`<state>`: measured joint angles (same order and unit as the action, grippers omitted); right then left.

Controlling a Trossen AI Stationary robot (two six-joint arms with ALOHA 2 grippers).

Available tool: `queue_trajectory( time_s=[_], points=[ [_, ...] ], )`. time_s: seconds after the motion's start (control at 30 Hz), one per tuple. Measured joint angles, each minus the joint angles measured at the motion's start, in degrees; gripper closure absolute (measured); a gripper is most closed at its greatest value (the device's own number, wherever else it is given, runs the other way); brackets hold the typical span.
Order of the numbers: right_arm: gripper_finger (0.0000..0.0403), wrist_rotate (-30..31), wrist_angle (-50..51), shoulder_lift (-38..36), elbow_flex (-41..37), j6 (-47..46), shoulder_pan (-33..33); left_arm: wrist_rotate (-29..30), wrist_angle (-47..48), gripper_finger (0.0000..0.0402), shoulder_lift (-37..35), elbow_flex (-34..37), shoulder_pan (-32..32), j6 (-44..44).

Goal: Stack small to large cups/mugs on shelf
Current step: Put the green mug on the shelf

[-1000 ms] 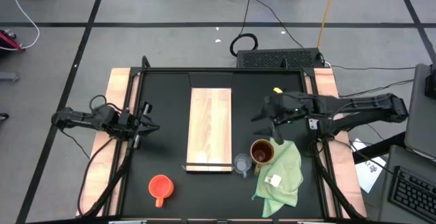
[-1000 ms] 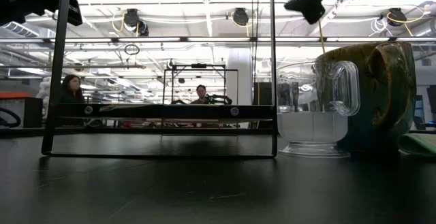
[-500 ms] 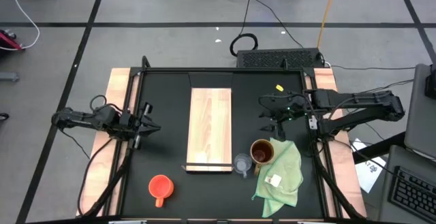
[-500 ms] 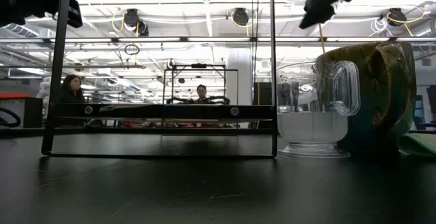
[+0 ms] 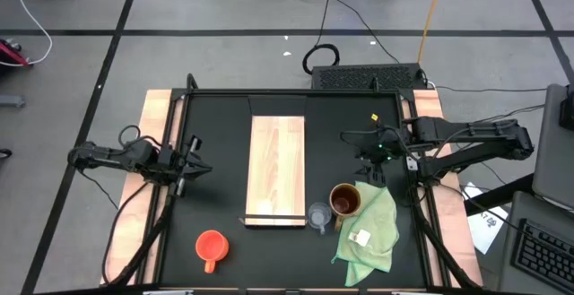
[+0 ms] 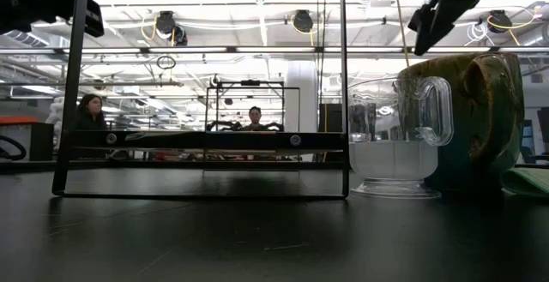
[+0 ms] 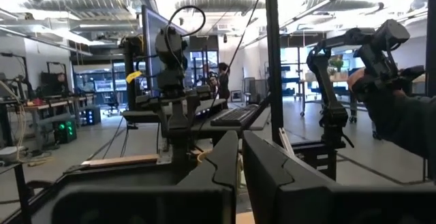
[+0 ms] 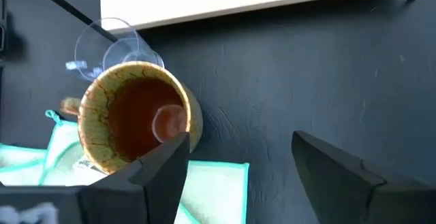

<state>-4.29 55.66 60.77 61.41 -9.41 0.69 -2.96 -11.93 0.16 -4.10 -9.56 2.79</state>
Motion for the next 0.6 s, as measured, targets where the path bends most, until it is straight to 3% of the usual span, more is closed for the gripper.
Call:
queue_trajectory(
  time_s=[0.3, 0.6],
  points=[
    [0.0151, 0.0, -4.9, 2.8, -1.2, -3.6, 0.0, 0.0, -0.2, 0.0376, 0.0, 0.0, 0.0, -0.6],
    [0.0151, 0.0, -1.1, 11.0, -1.4, -1.6, 0.0, 0.0, -1.3, 0.0376, 0.0, 0.0, 0.0, 1.2]
  ],
)
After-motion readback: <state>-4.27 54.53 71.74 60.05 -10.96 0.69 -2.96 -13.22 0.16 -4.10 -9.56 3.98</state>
